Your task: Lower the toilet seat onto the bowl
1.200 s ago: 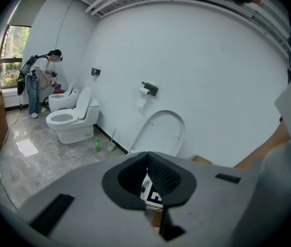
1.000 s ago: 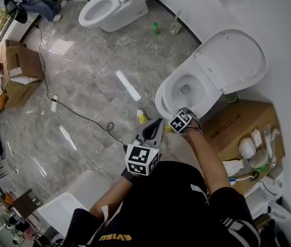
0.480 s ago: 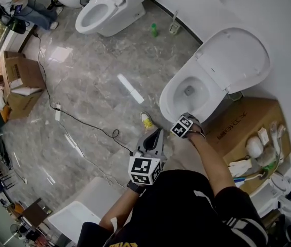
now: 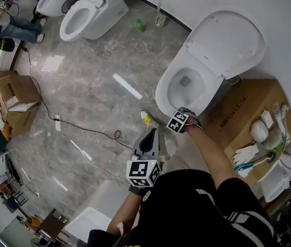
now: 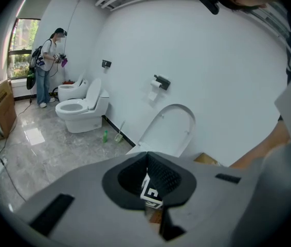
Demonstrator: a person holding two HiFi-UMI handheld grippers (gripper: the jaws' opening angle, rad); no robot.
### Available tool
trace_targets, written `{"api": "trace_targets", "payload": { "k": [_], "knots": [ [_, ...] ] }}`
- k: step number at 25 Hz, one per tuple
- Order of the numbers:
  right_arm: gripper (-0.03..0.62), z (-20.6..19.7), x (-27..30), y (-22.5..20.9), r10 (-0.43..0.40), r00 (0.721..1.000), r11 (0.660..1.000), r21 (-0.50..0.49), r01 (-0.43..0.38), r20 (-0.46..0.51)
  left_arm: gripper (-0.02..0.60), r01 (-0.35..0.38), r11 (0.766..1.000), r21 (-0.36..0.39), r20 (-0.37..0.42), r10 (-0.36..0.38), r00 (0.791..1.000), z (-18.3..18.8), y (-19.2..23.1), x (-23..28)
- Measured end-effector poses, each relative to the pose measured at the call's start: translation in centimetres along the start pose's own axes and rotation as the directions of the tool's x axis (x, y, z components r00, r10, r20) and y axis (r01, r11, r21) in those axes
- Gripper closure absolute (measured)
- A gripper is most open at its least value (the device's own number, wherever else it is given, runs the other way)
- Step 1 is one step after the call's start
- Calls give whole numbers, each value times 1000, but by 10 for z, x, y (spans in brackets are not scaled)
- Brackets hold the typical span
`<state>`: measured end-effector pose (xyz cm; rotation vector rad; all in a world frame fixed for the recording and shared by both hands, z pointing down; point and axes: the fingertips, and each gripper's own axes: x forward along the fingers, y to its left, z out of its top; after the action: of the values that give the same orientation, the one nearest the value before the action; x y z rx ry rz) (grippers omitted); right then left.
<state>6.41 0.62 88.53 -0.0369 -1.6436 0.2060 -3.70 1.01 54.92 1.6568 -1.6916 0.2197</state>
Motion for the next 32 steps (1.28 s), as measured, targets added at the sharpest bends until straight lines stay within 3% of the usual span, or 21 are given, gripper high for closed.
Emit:
{"api": "trace_targets", "payload": {
  "k": [16,32],
  "knots": [
    [411,0,51,11,-28,999,999,14,29,-25,569,26,1000,8,-76,-26,997,-44,19,-8],
    [418,1,94,16,-33,999,998,49,35,-38,569,73,996,44,-123,-67,990,-59,30,1]
  ]
}}
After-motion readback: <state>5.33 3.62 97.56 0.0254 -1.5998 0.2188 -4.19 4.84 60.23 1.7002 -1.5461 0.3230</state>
